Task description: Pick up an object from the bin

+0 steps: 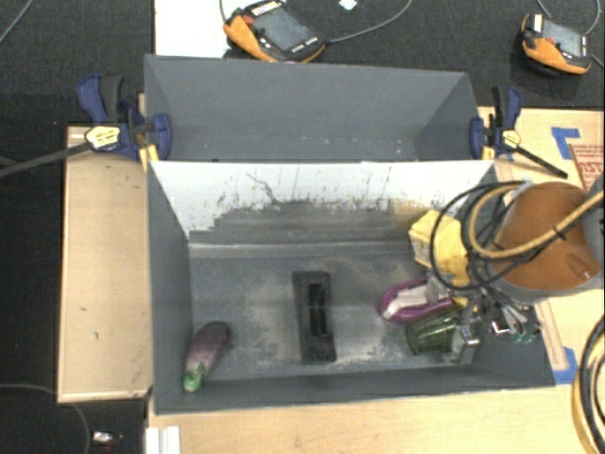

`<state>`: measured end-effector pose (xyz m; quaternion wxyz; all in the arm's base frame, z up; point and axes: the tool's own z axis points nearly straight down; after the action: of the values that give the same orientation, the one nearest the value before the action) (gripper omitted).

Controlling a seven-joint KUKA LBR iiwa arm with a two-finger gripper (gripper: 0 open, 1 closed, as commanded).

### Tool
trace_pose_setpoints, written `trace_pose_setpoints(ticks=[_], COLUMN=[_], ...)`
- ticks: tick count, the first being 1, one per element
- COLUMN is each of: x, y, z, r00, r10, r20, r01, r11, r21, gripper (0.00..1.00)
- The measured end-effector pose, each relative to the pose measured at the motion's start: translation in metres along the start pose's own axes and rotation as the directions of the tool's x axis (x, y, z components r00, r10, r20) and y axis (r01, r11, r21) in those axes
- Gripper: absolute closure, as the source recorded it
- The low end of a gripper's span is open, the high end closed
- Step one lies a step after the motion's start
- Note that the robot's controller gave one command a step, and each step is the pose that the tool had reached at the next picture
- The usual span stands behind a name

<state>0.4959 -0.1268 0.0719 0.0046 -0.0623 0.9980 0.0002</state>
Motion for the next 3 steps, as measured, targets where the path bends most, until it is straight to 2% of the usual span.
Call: trace_pose_setpoints(ticks=[1,2,3], x=[-0.096,-0.096,-0.095], y=[0.043,0.043,0.043], z=[-0.003,-0.003,-0.027], r00=[0.995,0.995,0.995], r10=[-0.103,-0.103,-0.101], r20=[-0.003,-0.003,-0.003], r01=[0.103,0.103,0.101], r11=[0.995,0.995,0.995], r21=[-0.001,-0.001,-0.001], gripper=[1.0,1.0,1.0])
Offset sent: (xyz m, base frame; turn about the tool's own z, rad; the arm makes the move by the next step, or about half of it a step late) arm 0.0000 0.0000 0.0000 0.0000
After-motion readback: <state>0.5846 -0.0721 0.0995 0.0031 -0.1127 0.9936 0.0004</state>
